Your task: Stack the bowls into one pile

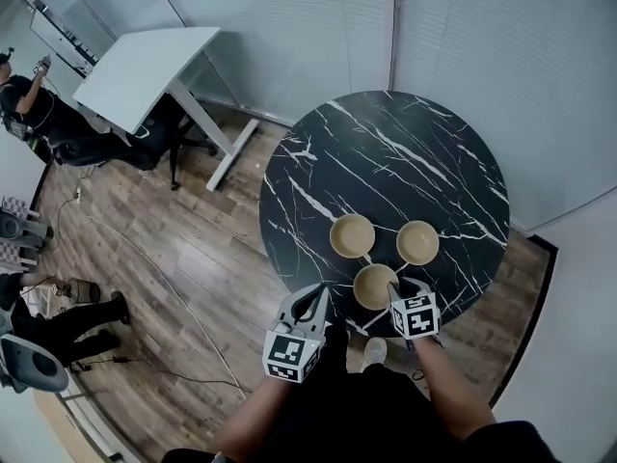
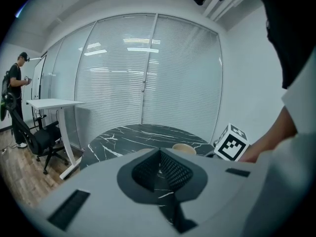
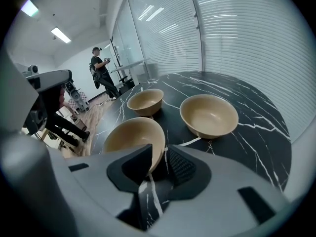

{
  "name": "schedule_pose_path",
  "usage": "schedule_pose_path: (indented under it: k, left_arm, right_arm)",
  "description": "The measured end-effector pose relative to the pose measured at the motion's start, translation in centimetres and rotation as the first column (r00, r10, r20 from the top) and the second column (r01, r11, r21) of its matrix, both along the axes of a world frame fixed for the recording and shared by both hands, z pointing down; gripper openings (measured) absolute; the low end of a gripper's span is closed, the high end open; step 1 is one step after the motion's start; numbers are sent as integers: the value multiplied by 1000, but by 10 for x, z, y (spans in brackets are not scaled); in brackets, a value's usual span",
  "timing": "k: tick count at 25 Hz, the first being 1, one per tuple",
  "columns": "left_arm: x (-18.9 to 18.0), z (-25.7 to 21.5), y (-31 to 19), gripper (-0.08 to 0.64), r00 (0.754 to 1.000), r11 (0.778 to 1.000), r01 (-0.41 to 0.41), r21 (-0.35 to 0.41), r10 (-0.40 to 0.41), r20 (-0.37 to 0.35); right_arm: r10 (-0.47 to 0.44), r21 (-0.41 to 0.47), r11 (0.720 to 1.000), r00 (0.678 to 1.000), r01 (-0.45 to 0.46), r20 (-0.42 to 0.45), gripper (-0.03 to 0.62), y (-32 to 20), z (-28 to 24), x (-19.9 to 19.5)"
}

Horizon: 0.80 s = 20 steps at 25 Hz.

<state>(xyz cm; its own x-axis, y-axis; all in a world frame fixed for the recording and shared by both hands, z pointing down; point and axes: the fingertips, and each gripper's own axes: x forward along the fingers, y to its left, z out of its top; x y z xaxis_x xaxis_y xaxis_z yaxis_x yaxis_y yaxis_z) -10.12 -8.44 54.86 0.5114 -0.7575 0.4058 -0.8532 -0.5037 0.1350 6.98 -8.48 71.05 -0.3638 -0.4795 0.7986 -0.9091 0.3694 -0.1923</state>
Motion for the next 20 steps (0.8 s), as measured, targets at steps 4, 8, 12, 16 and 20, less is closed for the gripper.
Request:
schedule_pose_path:
  k: [4, 8, 12, 16, 20]
  left_arm:
    - [-7, 3, -7, 11, 1000, 1000, 16, -4, -15, 16]
    - [-11, 9, -7, 11, 1000, 999, 20, -27, -20, 14]
    - [-9, 12, -11, 11, 1000, 999, 13, -30, -13, 10]
    - [-3, 10, -16, 11, 1000, 1000, 2, -26, -2, 4]
    - [1, 7, -20, 11, 1000, 1000, -10, -22, 10, 3]
  right_arm:
    - [-11, -15, 1000, 1000, 11, -13, 97, -5, 6, -5]
    - [-17, -32, 999, 1000, 17, -24, 78, -5, 10, -4]
    - [-28, -24, 999, 999, 27, -35, 43, -8, 10, -7]
    - [-41, -23, 999, 999, 41, -36, 37, -10, 7, -10]
    - [-41, -10, 999, 999, 41, -24, 29, -11, 2, -10]
